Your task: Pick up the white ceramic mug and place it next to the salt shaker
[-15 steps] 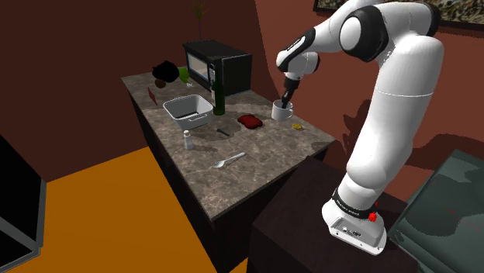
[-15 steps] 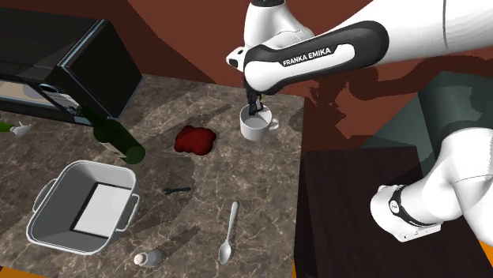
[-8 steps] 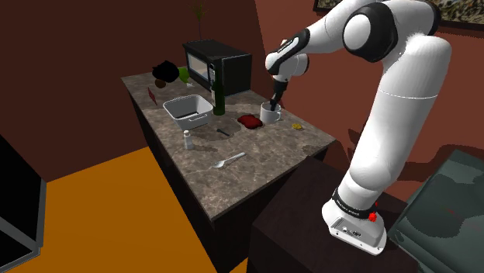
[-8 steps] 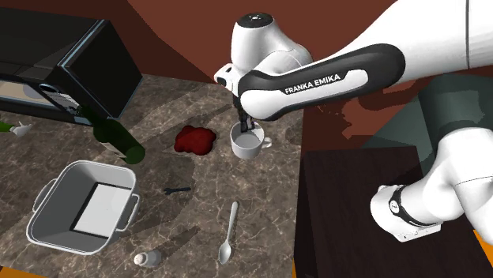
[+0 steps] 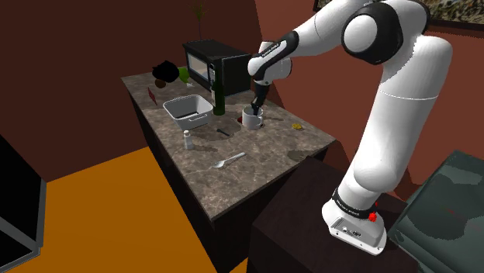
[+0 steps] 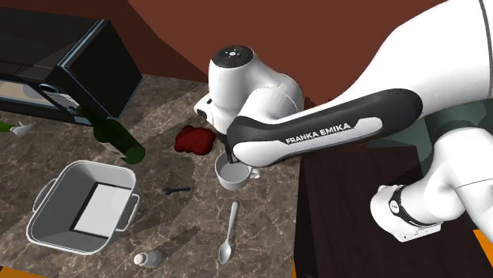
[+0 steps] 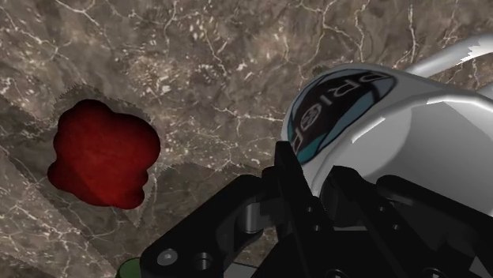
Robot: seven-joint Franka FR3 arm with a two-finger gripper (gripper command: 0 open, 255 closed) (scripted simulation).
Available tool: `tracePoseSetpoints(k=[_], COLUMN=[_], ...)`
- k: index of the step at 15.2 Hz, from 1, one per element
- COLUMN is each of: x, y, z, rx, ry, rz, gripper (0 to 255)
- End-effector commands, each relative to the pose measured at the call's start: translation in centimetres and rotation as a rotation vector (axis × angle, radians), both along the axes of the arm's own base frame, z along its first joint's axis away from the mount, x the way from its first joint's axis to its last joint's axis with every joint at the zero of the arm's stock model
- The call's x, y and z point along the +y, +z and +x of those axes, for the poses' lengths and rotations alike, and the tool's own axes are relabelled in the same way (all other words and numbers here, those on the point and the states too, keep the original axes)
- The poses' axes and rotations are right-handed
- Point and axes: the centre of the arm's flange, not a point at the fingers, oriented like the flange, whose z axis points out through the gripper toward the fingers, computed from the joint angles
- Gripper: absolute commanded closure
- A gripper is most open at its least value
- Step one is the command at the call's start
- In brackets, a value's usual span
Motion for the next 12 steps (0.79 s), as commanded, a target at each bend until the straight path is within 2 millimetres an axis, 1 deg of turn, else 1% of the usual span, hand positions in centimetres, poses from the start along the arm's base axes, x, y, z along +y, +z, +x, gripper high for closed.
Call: tracePoseSetpoints(k=[1,12], x=[2.5,15.7], y=[0.0,0.0], z=[1.1,7.1], rx=[0.000,0.000], ry=[-0.002,-0.002], rz=[0.000,0.000], gripper=[255,255])
